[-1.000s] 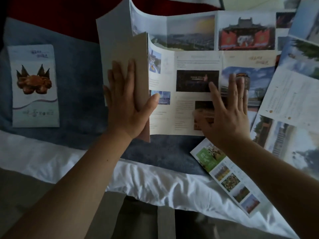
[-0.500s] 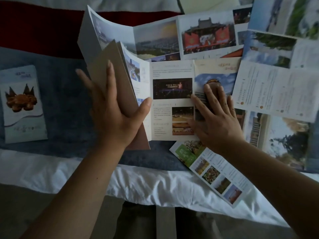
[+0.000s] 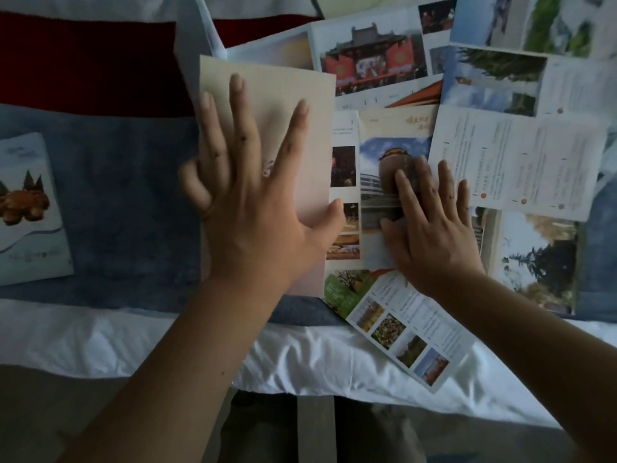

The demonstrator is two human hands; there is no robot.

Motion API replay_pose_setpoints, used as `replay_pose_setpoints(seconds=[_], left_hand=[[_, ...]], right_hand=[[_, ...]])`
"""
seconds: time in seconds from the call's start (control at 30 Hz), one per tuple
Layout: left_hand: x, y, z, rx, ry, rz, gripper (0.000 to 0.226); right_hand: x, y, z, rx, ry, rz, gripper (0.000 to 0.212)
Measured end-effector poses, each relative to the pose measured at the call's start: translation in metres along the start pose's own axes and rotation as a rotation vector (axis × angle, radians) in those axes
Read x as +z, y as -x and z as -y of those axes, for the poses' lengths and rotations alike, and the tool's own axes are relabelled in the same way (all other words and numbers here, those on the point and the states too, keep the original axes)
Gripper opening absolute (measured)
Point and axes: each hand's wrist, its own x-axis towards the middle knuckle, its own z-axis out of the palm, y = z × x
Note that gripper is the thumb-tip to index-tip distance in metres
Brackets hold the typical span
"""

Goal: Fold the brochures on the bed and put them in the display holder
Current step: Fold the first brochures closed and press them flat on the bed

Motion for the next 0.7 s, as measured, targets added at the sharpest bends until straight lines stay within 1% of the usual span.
replay_pose_setpoints(seconds=[0.13,0.33,0.43,0.53,0.7], left_hand=[[-0.022,0.0,-0.012,0.004,-0.085,0.005,0.095],[-0.044,0.001,-0.011,0.008,-0.111,-0.001,0.097],[-0.029,0.002,-0.022,0.057,-0.078,0.043,0.096],[0.0,0.002,-0.038,0.114,-0.053,0.1,0.095],[0.05,-0.005,-0.055,0.131,0.0,0.155,0.092]], right_hand=[[0.001,0.002,-0.004,0.0,0.004,0.004,0.072],[0.003,0.001,0.0,0.016,-0.024,-0.016,0.072],[0.004,-0.002,0.002,0.01,-0.041,-0.005,0.072],[0.003,-0.003,0.001,0.002,-0.067,-0.029,0.068],[0.006,0.002,-0.01,0.021,-0.098,-0.051,0.067]])
